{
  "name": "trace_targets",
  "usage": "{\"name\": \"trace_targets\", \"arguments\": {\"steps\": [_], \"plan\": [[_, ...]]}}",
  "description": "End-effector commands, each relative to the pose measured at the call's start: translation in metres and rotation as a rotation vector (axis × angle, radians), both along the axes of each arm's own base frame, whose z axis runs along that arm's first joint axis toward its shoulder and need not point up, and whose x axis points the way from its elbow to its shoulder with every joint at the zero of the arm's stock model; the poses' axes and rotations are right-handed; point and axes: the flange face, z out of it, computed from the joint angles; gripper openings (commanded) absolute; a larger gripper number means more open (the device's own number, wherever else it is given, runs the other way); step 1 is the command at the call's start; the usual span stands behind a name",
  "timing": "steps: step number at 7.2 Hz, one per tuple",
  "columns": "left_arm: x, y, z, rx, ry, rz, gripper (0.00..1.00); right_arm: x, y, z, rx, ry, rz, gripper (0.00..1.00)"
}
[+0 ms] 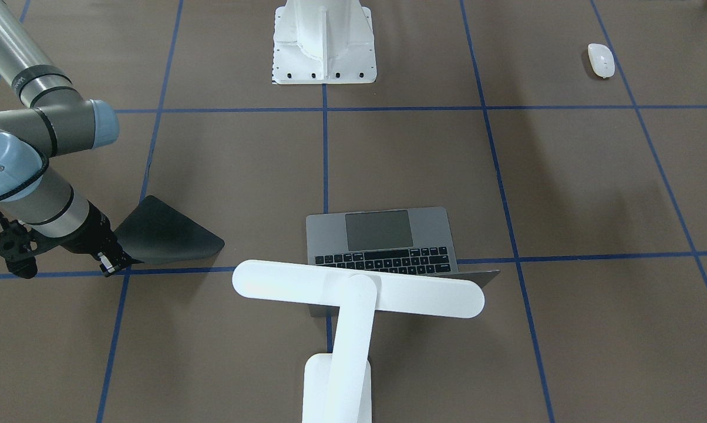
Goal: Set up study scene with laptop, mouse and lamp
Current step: 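Lower the mouse pad flat beside the laptop with the right gripper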
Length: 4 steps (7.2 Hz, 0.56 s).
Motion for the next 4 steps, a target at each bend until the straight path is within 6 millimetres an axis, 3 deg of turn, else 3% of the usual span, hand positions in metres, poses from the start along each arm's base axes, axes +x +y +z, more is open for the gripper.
{"name": "trace_targets", "arguments": {"steps": [1,4], "plan": [[0.0,0.001,-0.001,0.001,0.0,0.0,1.0,-0.012,-0.024,-0.007,0.012,0.024,0.012,0.0],[0.0,0.001,-0.001,0.002,0.0,0.001,1.0,-0.046,-0.019,-0.045,0.079,-0.026,-0.023,0.0]]}}
